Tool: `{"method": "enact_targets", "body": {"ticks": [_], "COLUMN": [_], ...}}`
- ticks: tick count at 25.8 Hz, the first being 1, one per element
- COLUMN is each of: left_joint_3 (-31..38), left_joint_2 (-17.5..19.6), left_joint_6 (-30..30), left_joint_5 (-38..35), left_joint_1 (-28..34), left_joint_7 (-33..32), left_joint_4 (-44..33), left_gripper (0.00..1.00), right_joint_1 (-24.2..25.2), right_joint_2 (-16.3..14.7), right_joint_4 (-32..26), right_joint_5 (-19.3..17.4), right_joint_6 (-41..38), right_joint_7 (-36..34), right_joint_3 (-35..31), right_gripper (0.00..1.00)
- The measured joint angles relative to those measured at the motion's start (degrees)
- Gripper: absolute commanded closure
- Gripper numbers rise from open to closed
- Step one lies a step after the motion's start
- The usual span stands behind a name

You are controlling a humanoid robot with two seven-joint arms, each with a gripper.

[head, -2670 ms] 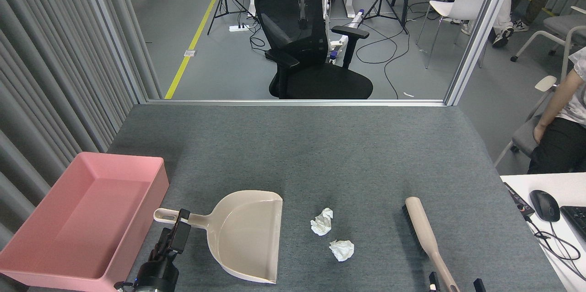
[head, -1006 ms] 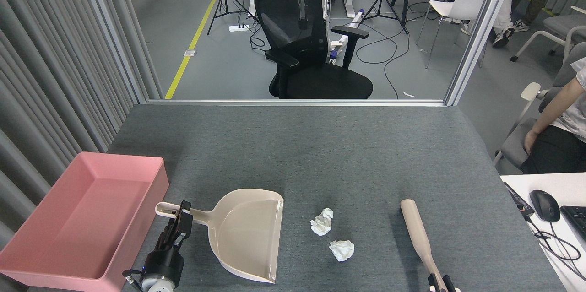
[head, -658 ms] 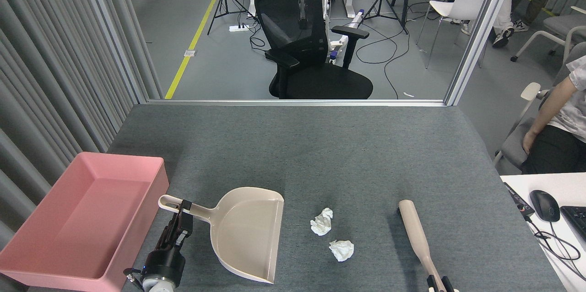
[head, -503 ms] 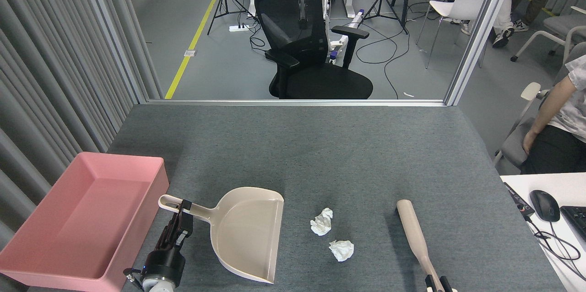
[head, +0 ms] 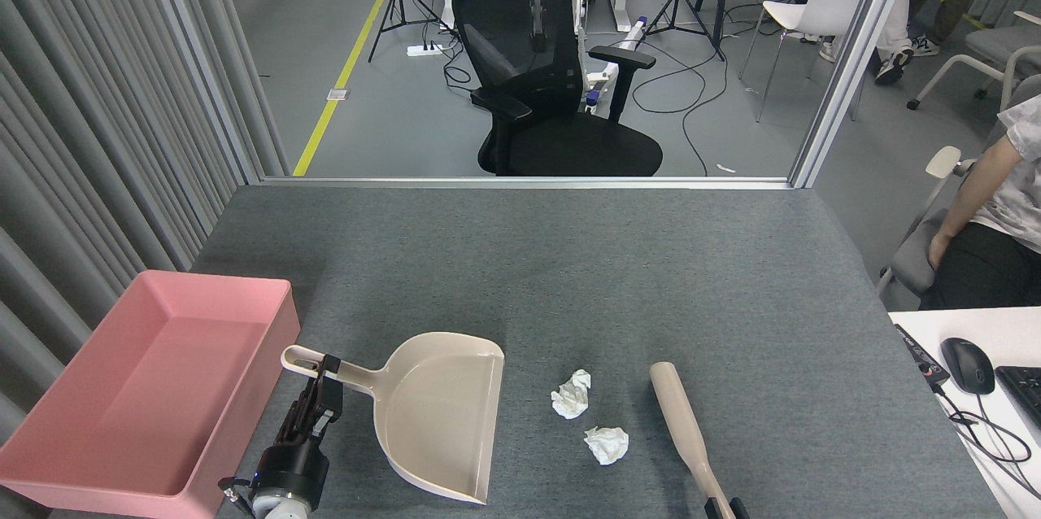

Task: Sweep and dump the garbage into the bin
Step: 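Sweep the white paper balls into the dustpan with the right-held brush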

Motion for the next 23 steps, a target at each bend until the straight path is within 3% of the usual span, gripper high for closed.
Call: {"method": "enact_targets", "body": {"ticks": [6,23], "left_joint_3": [0.1,0.1], "left_joint_2": [0.1,0.0], "left_joint_6": [0.0,0.1], "left_joint_5": [0.0,0.0], "left_joint_1": [0.0,0.7], "left_joint_7": [0.0,0.0], "left_joint_4": [-0.2,-0.7], "left_gripper": [0.80,0.80], "right_joint_1": [0.9,-2.3], "right_joint_2": [0.5,3.4], "right_joint_4": [-0.2,0.2], "right_joint_5": [0.9,3.0], "right_joint_6": [0.6,11.4], "right_joint_7": [-0.3,0.6], "right_joint_3": [3.5,26.4], "right_gripper": [1.00,1.00]}}
